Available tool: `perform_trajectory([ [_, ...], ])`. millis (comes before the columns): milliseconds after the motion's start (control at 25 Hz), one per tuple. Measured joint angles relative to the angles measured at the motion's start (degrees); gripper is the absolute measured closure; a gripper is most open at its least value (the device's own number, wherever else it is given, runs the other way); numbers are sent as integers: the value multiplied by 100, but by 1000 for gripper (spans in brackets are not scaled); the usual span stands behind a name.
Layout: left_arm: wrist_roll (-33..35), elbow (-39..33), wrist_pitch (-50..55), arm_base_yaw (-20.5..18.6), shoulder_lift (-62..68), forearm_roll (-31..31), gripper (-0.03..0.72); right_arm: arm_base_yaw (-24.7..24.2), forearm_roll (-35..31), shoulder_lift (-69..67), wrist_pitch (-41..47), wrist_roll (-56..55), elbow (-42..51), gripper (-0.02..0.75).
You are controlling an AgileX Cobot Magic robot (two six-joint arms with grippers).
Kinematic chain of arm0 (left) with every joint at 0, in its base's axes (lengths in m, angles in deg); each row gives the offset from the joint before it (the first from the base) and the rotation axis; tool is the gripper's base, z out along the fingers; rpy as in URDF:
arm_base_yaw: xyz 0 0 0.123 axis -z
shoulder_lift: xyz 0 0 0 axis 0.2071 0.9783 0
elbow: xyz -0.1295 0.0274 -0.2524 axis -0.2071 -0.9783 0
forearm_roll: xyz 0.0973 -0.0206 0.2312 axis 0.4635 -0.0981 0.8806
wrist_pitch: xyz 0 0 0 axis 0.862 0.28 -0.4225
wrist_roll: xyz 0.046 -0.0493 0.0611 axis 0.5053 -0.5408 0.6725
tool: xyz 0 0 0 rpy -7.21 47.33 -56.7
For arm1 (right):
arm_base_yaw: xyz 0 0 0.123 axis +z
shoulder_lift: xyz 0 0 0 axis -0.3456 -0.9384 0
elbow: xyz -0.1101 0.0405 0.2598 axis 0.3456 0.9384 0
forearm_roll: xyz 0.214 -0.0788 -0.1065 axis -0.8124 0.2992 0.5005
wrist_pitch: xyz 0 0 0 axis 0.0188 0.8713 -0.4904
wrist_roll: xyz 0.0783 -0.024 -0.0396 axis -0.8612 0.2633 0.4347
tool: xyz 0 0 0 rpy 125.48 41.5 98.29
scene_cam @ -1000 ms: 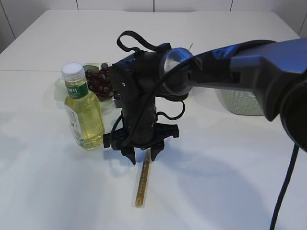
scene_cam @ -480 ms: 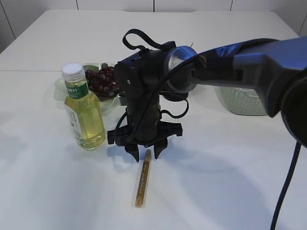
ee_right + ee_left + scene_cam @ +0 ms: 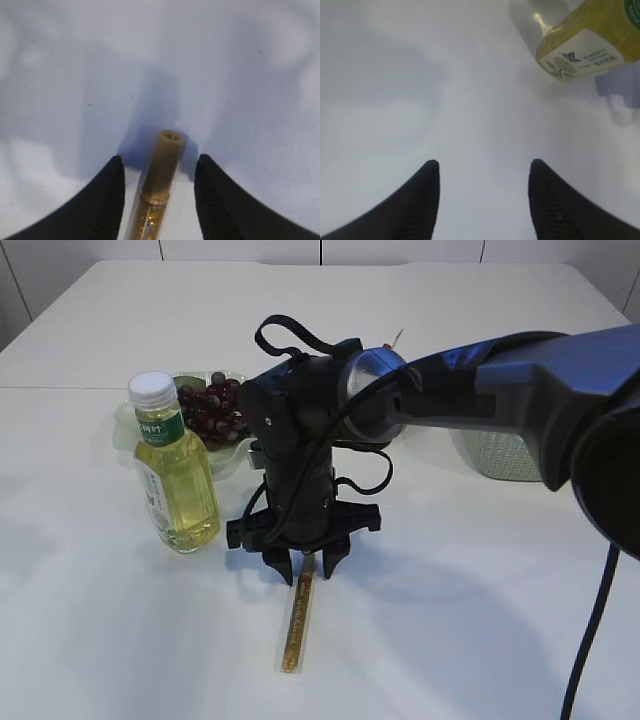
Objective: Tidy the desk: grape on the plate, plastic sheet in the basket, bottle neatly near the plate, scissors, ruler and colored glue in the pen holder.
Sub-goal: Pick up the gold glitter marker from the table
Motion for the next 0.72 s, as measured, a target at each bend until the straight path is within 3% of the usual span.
perform_trajectory([
  [480,0,0,0,0,0,-10,273,0,0,0,-51,0,0,392],
  [720,0,0,0,0,0,-10,273,0,0,0,-51,0,0,468],
])
